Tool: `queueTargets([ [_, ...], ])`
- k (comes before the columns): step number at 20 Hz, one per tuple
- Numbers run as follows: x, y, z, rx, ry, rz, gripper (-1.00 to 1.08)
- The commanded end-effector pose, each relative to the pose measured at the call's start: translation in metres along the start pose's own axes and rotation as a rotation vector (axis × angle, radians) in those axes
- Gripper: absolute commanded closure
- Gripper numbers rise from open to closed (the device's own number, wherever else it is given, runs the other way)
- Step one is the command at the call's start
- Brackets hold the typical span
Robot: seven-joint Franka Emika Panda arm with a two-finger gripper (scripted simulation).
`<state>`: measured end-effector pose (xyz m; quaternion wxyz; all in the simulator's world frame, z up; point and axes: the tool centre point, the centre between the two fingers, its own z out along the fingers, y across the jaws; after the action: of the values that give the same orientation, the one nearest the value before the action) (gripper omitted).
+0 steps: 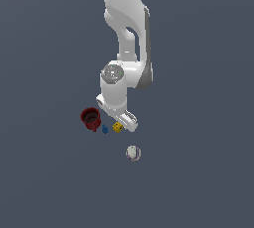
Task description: Pick up a designated object from a clutter of objects.
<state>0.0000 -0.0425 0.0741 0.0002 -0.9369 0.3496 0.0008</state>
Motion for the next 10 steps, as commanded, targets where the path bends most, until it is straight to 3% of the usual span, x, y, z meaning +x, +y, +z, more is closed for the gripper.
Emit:
queueTargets([
  [1,0.000,0.001,0.002,0.000,0.002,0.009,-0.92],
  [10,0.000,0.001,0.020,0.000,0.001,0.006,-0.92],
])
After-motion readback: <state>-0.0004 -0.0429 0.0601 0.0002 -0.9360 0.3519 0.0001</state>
